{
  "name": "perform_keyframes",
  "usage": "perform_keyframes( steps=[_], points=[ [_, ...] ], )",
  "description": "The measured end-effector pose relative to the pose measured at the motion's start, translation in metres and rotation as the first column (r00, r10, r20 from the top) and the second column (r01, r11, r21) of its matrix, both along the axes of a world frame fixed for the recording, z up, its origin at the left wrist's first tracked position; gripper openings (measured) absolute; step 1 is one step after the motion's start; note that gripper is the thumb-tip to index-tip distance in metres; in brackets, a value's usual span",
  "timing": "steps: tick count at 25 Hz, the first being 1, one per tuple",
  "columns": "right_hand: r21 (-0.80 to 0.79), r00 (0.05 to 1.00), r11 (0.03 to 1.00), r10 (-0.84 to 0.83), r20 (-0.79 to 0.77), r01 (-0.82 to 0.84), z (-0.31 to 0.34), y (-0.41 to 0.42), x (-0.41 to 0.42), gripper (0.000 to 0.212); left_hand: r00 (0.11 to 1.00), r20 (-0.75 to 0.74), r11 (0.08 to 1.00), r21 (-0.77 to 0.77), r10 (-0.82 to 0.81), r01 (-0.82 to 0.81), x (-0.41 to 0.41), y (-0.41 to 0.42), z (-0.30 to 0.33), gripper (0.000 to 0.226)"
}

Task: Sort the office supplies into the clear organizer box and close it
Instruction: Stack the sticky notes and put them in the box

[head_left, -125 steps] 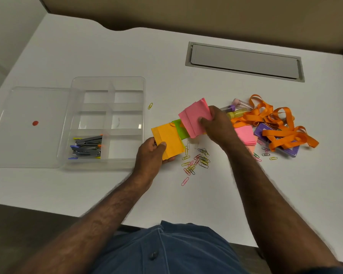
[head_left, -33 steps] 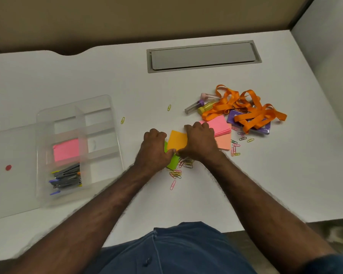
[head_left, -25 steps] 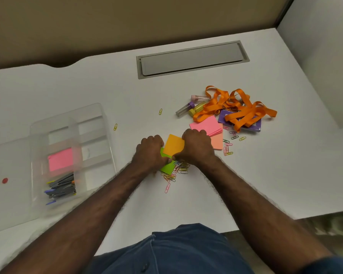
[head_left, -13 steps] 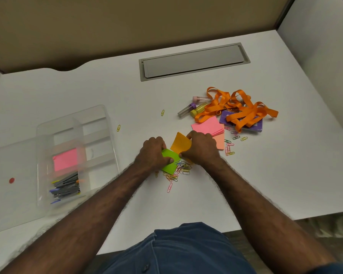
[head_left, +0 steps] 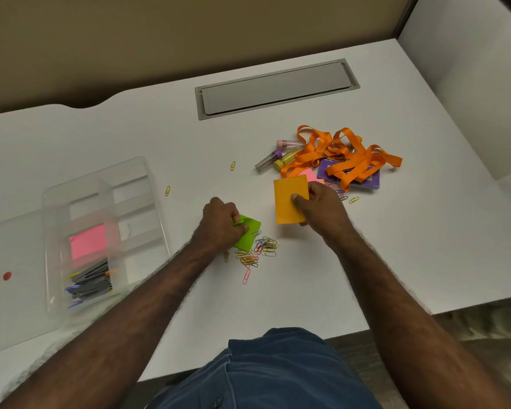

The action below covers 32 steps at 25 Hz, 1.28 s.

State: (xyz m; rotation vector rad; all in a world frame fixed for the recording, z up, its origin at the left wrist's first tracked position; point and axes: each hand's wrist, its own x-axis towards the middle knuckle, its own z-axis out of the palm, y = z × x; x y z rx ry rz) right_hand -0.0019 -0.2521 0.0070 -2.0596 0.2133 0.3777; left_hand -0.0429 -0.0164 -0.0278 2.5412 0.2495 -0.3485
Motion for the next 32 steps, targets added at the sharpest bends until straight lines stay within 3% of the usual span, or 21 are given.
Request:
perform_keyframes(
  steps=[4, 11, 14, 16, 21, 23, 26, 30, 32],
  points=[
    [0.226, 0.987, 0.963, -0.129, -0.1, 0.149, 0.007, -0.002, -0.006, 0.018, 0.987, 0.089, 0.985, -0.117, 0.134, -0.123, 0.002, 0.002, 0.011, 0.027],
    [0.524, 0.957, 0.815, -0.125, -0.261, 0.249, 0.013, 0.006, -0.014, 0.017, 0.92, 0.184, 0.899, -0.345, 0.345, -0.268, 0.003, 0.0, 0.035, 0.027],
    [0.725, 0.926, 0.604, -0.063, -0.371, 0.331, 0.011, 0.02, -0.024, 0.018, 0.854, 0.07, 0.715, -0.584, 0.516, -0.384, 0.0, -0.011, 0.044, 0.047],
    [0.756, 0.915, 0.546, -0.05, -0.4, 0.36, 0.007, 0.031, -0.032, 0.02, 0.797, -0.077, 0.536, -0.701, 0.599, -0.471, -0.002, -0.02, 0.045, 0.047],
    [0.707, 0.913, 0.595, -0.123, -0.39, 0.382, -0.006, 0.05, -0.049, 0.02, 0.691, -0.377, 0.147, -0.807, 0.616, -0.572, -0.007, -0.039, 0.044, 0.018],
    [0.65, 0.929, 0.676, -0.154, -0.337, 0.348, -0.01, 0.051, -0.054, 0.022, 0.701, -0.416, 0.093, -0.821, 0.579, -0.564, -0.014, -0.046, 0.043, 0.02],
    [0.537, 0.952, 0.79, -0.192, -0.24, 0.295, -0.011, 0.047, -0.056, 0.034, 0.759, -0.381, 0.208, -0.808, 0.528, -0.551, -0.025, -0.05, 0.041, 0.023],
    [0.461, 0.991, 0.883, -0.025, -0.135, 0.085, -0.004, 0.034, -0.047, 0.026, 0.865, -0.284, 0.519, -0.707, 0.414, -0.48, -0.027, -0.04, 0.037, 0.047],
    [0.445, 0.992, 0.895, 0.049, -0.118, 0.009, -0.002, 0.026, -0.037, 0.021, 0.907, -0.232, 0.65, -0.637, 0.352, -0.415, -0.024, -0.036, 0.034, 0.046]
  ],
)
